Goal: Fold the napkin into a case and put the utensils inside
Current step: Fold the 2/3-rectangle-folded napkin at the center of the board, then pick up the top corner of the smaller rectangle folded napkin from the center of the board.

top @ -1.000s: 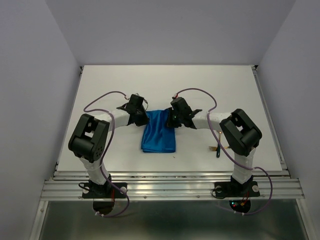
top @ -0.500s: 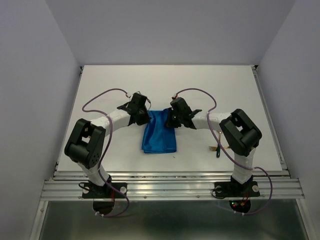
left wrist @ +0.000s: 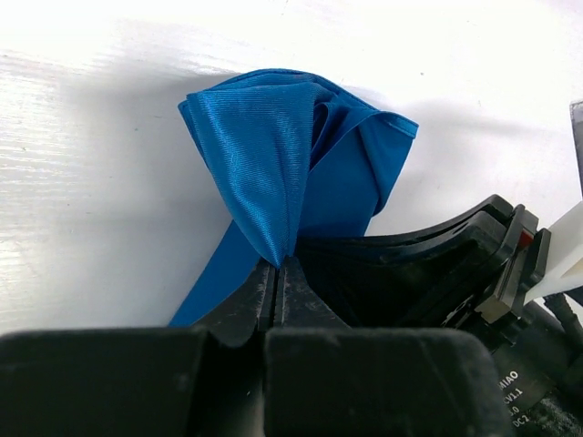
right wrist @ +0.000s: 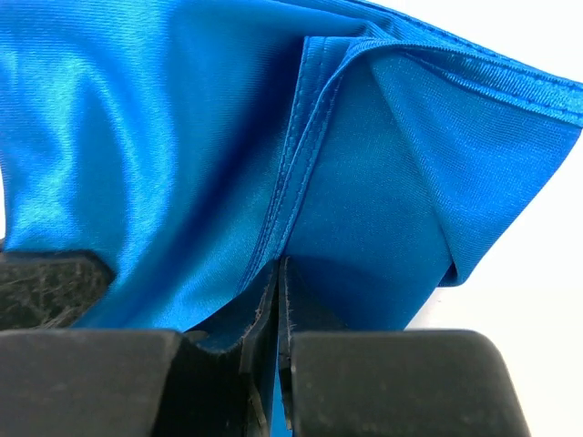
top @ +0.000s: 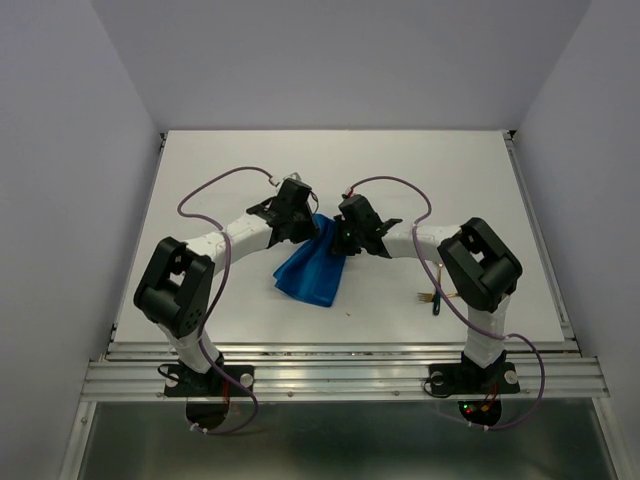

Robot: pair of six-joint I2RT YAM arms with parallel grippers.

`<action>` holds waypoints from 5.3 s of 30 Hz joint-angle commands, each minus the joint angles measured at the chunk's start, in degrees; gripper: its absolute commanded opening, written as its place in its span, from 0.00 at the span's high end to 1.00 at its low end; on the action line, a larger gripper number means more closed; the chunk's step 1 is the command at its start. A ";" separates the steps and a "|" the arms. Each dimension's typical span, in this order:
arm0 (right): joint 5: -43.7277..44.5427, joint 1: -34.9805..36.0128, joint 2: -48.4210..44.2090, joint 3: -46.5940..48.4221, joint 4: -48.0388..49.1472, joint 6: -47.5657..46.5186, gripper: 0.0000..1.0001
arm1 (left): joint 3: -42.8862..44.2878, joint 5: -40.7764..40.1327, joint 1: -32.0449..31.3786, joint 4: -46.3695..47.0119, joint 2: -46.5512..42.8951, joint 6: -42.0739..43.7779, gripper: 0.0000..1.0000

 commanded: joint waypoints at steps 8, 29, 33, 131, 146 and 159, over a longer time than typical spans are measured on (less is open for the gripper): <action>0.84 0.88 1.96 0.95 -1.87 0.78 0.94 | 1.75 4.09 -1.66 2.20 2.67 -4.54 1.00; -0.57 0.88 1.87 -0.54 0.60 2.45 0.93 | -9.14 10.07 -2.45 19.69 4.43 -20.26 1.00; -0.75 0.88 1.69 -1.07 2.44 2.90 0.93 | -11.34 10.42 -2.80 23.55 3.47 -24.49 1.00; 2.68 -9.76 -1.47 -0.28 -0.19 1.58 0.87 | 7.64 -6.80 -9.04 6.86 7.95 1.52 0.47; 2.68 -9.76 -2.09 -0.63 -0.02 1.84 0.87 | 5.09 -9.60 -8.16 11.35 0.92 5.91 0.30; 2.59 -9.76 -2.70 -0.81 -0.02 1.67 0.87 | -0.54 2.57 1.76 18.37 3.98 4.68 0.23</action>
